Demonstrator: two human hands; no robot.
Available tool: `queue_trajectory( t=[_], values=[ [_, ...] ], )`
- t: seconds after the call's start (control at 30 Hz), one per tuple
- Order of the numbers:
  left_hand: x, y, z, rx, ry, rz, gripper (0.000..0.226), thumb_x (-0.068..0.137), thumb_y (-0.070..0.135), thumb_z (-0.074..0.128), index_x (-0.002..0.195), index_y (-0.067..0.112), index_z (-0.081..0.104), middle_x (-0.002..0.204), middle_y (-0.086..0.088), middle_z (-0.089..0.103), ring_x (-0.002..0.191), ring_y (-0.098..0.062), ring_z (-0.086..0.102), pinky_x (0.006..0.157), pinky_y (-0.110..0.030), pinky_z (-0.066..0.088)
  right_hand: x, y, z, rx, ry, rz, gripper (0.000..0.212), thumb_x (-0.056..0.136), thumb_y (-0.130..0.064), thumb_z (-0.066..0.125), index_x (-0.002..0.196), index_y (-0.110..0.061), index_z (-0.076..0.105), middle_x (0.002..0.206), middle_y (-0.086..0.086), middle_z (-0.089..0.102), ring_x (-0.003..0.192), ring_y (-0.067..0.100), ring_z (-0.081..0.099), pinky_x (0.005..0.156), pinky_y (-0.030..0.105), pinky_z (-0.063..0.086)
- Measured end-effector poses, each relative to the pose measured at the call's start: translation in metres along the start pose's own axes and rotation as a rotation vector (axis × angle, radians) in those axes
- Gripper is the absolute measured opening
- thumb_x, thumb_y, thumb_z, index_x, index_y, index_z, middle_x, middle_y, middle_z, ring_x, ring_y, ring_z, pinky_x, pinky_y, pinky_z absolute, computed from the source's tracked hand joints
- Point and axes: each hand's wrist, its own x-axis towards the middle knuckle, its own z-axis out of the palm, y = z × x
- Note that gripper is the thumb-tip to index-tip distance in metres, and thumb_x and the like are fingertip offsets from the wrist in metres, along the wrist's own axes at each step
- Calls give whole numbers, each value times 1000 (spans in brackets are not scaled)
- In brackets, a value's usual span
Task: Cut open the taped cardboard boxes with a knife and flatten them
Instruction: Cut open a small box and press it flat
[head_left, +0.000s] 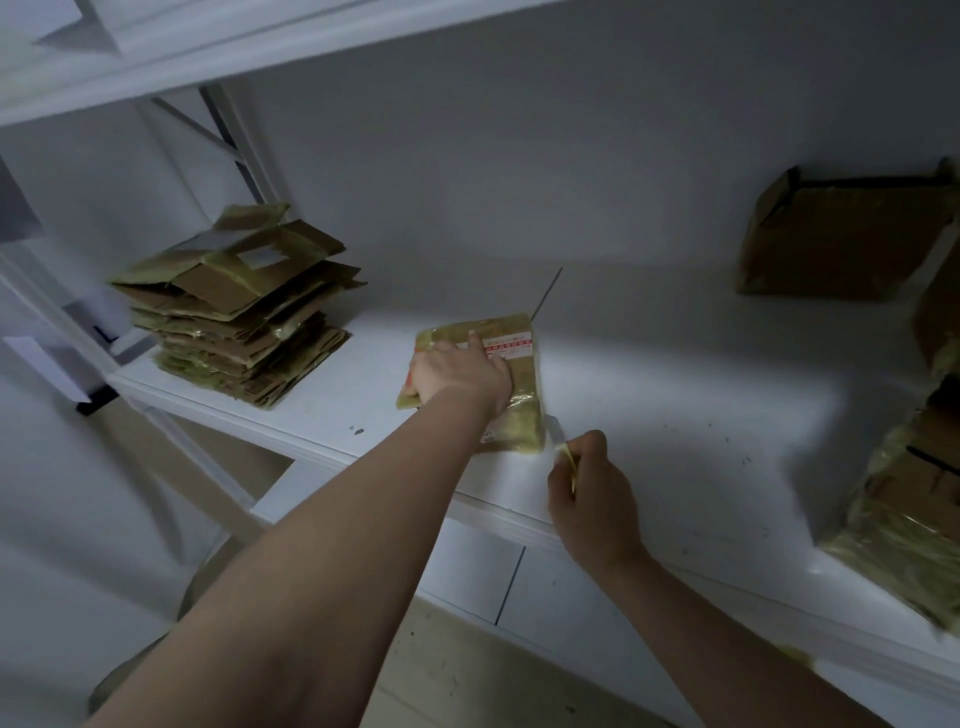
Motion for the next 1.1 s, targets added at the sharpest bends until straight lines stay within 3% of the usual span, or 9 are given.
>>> queue_trajectory(
  t=[0.17, 0.3, 0.4, 0.6, 0.77, 0.87, 0.97, 1.03, 1.1],
  values=[
    [-3, 7, -4, -5, -41, -7, 60, 99, 40, 11, 154, 17, 12, 140, -23, 43, 115, -42, 52, 86, -50, 52, 4, 0, -4, -199, -3, -78, 13, 96, -17, 42, 101, -6, 45, 73, 11, 64, 67, 38, 62, 55, 30, 33],
    [-2, 11, -6, 4, -85, -22, 60, 99, 38, 13, 154, 13, 10, 137, -23, 47, 113, -46, 54, 86, -53, 52, 10, -1, -2, -278, -6, -77, 16, 96, -18, 41, 104, -5, 44, 77, 11, 66, 68, 38, 64, 56, 33, 42],
    [0, 13, -6, -1, -123, -44, 63, 99, 41, 15, 153, 10, 10, 140, -24, 46, 118, -47, 52, 87, -55, 52, 11, -1, 0, -428, -66, -45, 20, 95, -15, 39, 114, -6, 39, 87, 8, 67, 74, 33, 66, 57, 30, 40],
    [-7, 14, -16, -28, -138, -29, 93, 90, 71, 7, 153, 3, 10, 146, -21, 41, 122, -44, 50, 85, -52, 51, 13, -3, -3, -618, -273, -31, 45, 90, -9, 43, 131, -7, 24, 102, 7, 66, 85, 28, 66, 61, 30, 38],
    [-12, 15, -21, -110, -192, -30, 120, 71, 92, 7, 153, 5, 0, 144, -20, 44, 123, -41, 51, 94, -44, 44, 16, -7, -10, -535, -278, -30, 28, 91, -14, 45, 117, -10, 34, 97, 7, 66, 85, 31, 65, 60, 29, 35],
    [-3, 6, -18, -161, -191, 12, 109, 76, 84, 26, 155, 11, 2, 146, -15, 44, 131, -39, 44, 104, -43, 35, 9, 9, -18, -351, -180, -86, 12, 96, -21, 39, 104, -12, 36, 77, 3, 59, 74, 33, 62, 57, 29, 32],
    [7, -20, -14, -216, -194, 184, 109, 65, 72, 45, 155, 22, 9, 156, -12, 28, 140, -37, 31, 113, -45, 28, 8, 18, -22, -42, -21, 9, 10, 97, -16, 41, 91, -11, 33, 63, 0, 45, 64, 35, 54, 54, 31, 29],
    [9, -44, -14, -227, -202, 399, 94, 74, 47, 61, 154, 30, 14, 160, -6, 18, 145, -31, 21, 117, -40, 23, 10, 18, -22, 12, 20, 67, 10, 97, -15, 40, 91, -12, 33, 66, 3, 47, 66, 36, 55, 55, 31, 29],
    [9, -69, -11, -295, -230, 560, 85, 83, 12, 60, 150, 41, 17, 162, -1, 10, 148, -28, 8, 119, -44, 16, 10, 19, -21, -39, 13, 49, 9, 98, -18, 39, 92, -13, 34, 63, -3, 42, 67, 37, 56, 55, 31, 28]
  ],
)
